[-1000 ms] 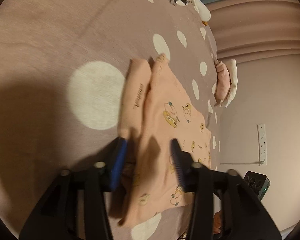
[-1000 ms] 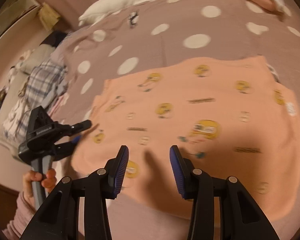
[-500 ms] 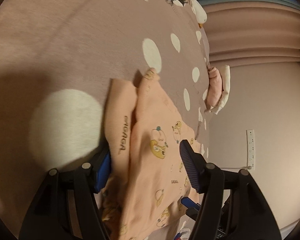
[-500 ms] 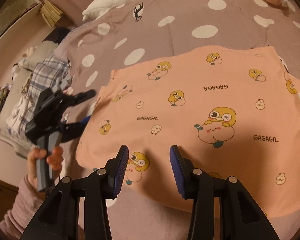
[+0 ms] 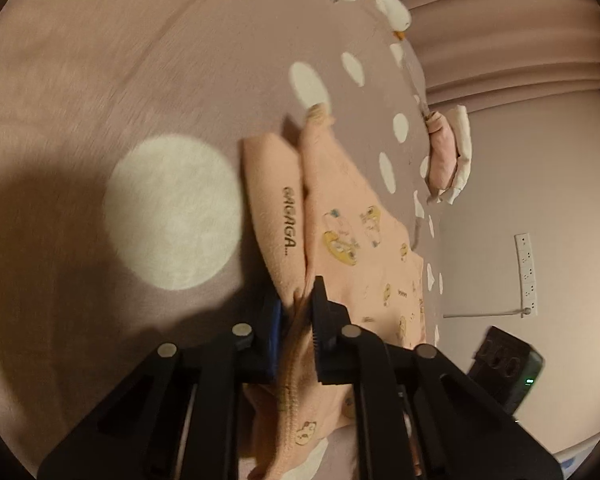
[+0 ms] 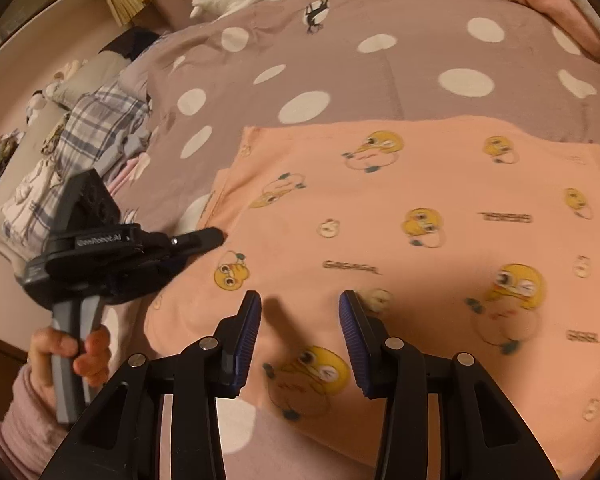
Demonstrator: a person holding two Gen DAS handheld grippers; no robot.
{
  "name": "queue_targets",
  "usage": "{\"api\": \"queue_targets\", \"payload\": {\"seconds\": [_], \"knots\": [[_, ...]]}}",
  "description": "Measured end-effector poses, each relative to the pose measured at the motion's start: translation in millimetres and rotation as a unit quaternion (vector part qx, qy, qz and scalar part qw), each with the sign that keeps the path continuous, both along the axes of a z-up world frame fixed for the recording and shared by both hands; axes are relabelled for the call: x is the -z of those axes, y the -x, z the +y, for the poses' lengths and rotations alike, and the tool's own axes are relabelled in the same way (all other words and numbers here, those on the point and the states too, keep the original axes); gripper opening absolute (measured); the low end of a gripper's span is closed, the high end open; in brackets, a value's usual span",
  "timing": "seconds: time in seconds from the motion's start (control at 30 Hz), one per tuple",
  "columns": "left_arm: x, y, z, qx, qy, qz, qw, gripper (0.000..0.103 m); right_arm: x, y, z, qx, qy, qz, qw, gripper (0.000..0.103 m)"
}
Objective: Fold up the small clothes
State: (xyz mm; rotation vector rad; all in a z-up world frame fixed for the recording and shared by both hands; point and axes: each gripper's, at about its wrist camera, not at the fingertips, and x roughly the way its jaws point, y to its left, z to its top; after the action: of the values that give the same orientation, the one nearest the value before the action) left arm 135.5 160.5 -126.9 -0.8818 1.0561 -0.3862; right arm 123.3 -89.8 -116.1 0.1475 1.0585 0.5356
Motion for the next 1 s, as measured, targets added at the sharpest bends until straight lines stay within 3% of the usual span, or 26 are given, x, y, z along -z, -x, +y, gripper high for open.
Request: {"api": "queue_targets", "payload": {"seconds": [0.27, 0.63, 0.77, 0.93, 1.0], "knots": [[-43, -6, -40, 0.032, -0.059, -0.061, 0.9958, 0.011, 6, -8, -8, 0.006, -0.025, 0.027, 0.999, 0.039], [-68, -11, -85, 0.08, -0.062, -0.093, 0.9906, 0.011, -3, -5, -53, 0.071, -0.108, 0.037, 0.991, 0.039], [-68, -13, -111, 0.103, -0.065, -0.094, 0.9881, 0.011, 3, -8, -81, 0.116, -0.163, 0.055, 0.978, 0.039], [-54, -11, -145, 0.157, -0.049, -0.083, 0.9829, 0.01, 21, -9, -116, 0.166, -0.233, 0.093, 0.954, 0.04], [-46, -9, -157, 0.179, -0.036, -0.072, 0.9806, 0.015, 27, -7, -127, 0.18, -0.261, 0.105, 0.943, 0.04]]}}
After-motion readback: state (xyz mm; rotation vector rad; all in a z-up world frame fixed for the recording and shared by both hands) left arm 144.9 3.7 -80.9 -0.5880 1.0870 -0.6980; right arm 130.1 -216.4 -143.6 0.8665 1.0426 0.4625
